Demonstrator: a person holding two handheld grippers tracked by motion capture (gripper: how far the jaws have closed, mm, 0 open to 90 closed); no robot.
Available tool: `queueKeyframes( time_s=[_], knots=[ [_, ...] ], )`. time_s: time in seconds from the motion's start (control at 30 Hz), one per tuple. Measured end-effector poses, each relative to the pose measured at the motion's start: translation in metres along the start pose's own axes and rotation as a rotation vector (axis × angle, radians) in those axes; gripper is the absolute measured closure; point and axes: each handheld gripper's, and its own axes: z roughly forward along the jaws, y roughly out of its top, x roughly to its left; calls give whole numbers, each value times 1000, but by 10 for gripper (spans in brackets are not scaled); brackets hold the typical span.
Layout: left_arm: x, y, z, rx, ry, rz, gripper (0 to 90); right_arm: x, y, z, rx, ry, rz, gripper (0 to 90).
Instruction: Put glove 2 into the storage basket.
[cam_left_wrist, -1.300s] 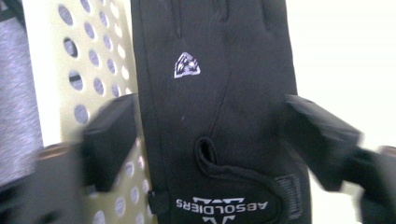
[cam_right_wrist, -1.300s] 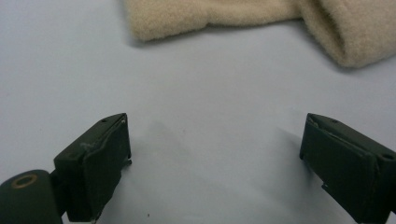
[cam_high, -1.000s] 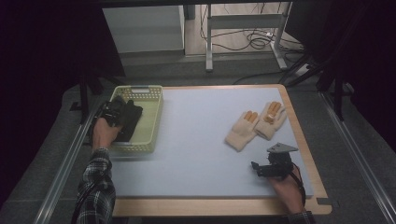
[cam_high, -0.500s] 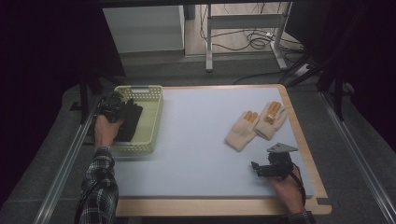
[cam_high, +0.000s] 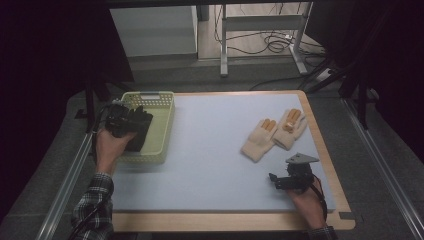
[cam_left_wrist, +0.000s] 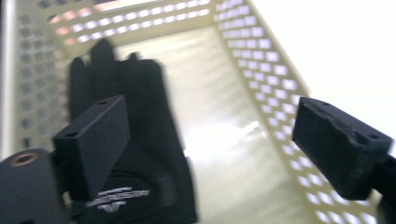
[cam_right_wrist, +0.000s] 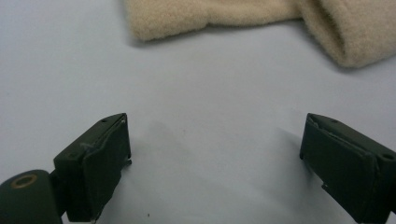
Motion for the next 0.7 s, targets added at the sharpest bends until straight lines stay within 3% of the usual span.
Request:
queueKeyframes(
  time_s=[0.23, 0.43, 0.7],
  knots=[
    [-41, -10, -11, -48, -88, 89, 30, 0, 0, 0, 0, 0, 0, 84],
    [-75, -18, -22, -96, -167, 134, 16, 0, 0, 0, 2, 0, -1, 84],
    [-115, -40, -27, -138, -221, 202, 2, 0, 0, 0, 2, 0, -2, 84]
  ],
)
